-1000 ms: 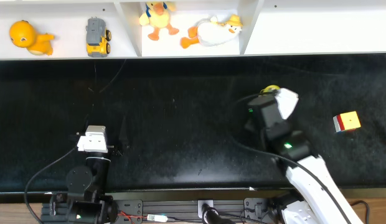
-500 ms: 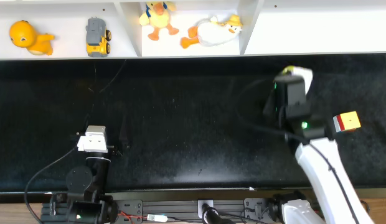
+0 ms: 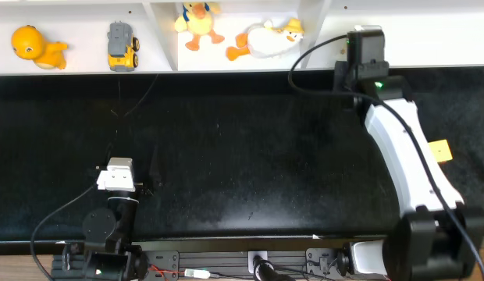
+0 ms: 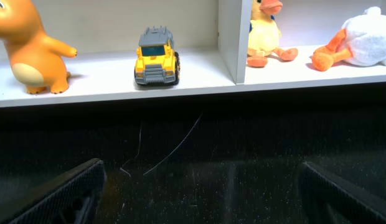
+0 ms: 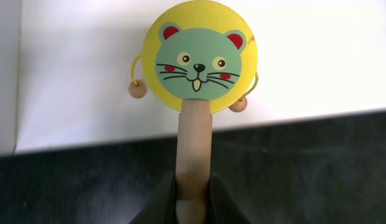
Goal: Store Toys
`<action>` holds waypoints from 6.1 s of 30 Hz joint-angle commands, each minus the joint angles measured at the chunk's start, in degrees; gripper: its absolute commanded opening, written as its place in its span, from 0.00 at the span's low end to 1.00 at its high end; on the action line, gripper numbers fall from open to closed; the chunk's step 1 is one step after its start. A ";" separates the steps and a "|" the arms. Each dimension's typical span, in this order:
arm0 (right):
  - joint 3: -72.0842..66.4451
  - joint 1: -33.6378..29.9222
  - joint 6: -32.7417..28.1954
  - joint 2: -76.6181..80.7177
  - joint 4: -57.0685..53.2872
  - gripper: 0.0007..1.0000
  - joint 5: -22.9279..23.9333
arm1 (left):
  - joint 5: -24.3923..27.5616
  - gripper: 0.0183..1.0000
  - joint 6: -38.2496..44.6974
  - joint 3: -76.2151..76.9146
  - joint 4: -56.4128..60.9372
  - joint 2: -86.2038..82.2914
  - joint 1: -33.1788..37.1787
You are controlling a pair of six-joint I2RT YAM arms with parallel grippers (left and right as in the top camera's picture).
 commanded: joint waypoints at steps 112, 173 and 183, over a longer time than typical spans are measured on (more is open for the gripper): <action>-22.47 -22.88 -27.98 -25.44 -5.88 1.00 -10.34 | 0.33 1.00 0.61 -0.24 -0.02 -0.79 -0.26; -28.65 -60.37 -53.70 -8.28 11.37 1.00 -36.44 | 0.33 1.00 0.61 -0.24 -0.02 -0.79 -0.26; -28.65 -58.18 -49.83 -6.45 13.92 0.93 -37.13 | 0.33 1.00 0.61 -0.24 -0.02 -0.79 -0.26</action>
